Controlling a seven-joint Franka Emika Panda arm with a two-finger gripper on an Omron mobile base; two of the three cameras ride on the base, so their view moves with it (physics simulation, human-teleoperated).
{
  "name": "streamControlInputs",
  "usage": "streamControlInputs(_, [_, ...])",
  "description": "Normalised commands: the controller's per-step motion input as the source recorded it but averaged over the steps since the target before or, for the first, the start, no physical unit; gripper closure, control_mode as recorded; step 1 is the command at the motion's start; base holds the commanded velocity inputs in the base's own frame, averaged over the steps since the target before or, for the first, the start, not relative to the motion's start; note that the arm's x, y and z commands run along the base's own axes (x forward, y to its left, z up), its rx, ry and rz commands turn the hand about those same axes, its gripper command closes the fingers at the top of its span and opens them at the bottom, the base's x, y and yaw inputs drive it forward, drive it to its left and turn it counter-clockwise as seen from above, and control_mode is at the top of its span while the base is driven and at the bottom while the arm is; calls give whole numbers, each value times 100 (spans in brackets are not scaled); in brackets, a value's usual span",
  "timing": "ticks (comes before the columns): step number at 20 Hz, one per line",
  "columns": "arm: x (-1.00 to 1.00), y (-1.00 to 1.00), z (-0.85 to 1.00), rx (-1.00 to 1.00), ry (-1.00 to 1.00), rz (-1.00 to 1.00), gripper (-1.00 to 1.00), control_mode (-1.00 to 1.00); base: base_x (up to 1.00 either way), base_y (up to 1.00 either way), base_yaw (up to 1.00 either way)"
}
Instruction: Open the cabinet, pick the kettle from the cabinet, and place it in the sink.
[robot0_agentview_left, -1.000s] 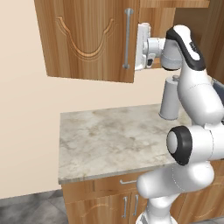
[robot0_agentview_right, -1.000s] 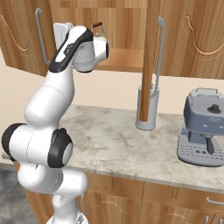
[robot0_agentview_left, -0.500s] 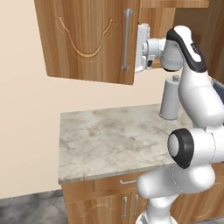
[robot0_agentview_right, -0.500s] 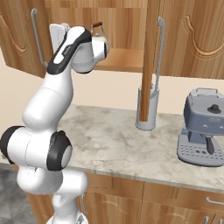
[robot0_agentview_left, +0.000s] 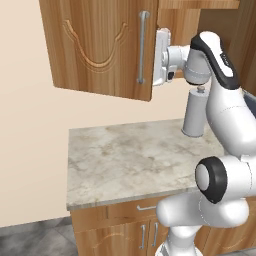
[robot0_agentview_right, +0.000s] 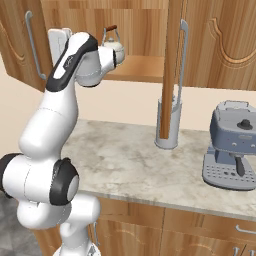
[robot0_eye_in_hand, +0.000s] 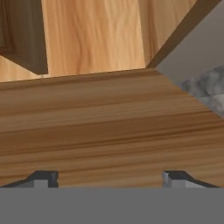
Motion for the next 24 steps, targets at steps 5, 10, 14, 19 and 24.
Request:
streamControlInputs(5, [-44,39,0,0,0,0,-100,-100,0,0,0])
streamControlInputs(10, [-39,43,0,0,0,0,-100,-100,0,0,0])
streamControlInputs(14, [-37,46,0,0,0,0,-100,-100,0,0,0])
streamControlInputs(19, [-36,49,0,-2,0,0,-100,-100,0,0,0])
streamControlInputs(24, [-34,53,0,-3,0,0,-100,-100,0,0,0])
